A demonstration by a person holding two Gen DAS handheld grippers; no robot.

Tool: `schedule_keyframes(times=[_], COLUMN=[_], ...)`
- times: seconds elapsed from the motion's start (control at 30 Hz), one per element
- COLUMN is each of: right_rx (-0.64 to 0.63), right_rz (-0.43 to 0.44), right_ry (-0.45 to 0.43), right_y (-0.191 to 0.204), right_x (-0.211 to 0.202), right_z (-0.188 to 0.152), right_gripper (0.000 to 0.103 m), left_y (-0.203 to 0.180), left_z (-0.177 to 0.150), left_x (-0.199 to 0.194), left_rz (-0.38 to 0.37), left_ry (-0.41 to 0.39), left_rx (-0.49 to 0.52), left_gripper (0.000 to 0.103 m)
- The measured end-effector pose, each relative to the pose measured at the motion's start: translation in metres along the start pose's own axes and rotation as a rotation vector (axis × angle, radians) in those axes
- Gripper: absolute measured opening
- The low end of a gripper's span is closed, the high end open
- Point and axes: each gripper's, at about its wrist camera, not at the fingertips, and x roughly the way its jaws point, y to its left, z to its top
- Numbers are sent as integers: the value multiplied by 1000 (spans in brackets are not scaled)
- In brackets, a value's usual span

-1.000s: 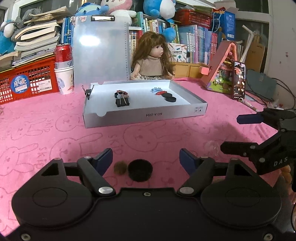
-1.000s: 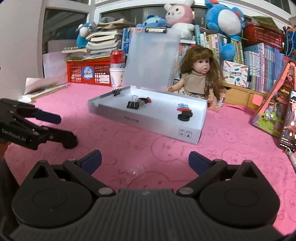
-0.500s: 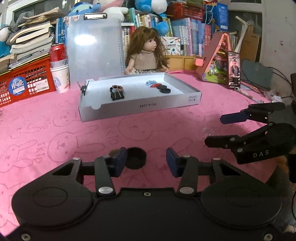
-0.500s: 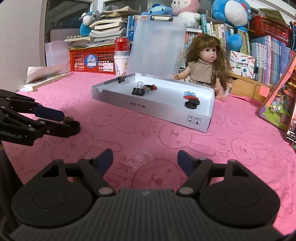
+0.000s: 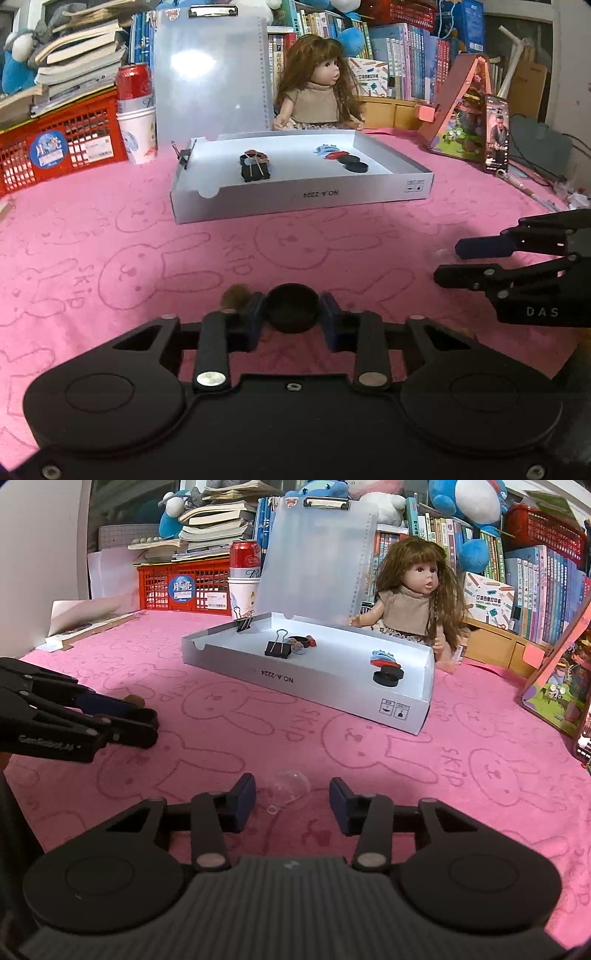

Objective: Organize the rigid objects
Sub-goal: 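Grasp a black lid with the left tool while the right tool grasps the clear plastic ball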

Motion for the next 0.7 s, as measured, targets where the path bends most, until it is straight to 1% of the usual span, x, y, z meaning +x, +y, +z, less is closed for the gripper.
schedule_keyframes(times=[0.07, 0.27, 0.4, 0.57, 0.7], right_rx=[-15, -52, -45, -20, -14], right_rz=[6, -2, -17, -44, -62], right_ry=[0, -13, -17, -17, -17], right_y=[3, 11, 9, 4, 3], right_x=[0, -2, -3, -2, -1], right_z=[1, 2, 7, 13, 17], right_gripper=[32, 32, 32, 32, 32], left_y=[1, 2, 0, 2, 1], left_z=[1, 5, 12, 21, 26], left_x=[0, -5, -9, -10, -9], left_rz=[-2, -8, -10, -19, -13], left_ry=[2, -8, -24, -19, -28], left_rx=[-15, -34, -38, -58, -56], left_gripper=[31, 31, 31, 31, 31])
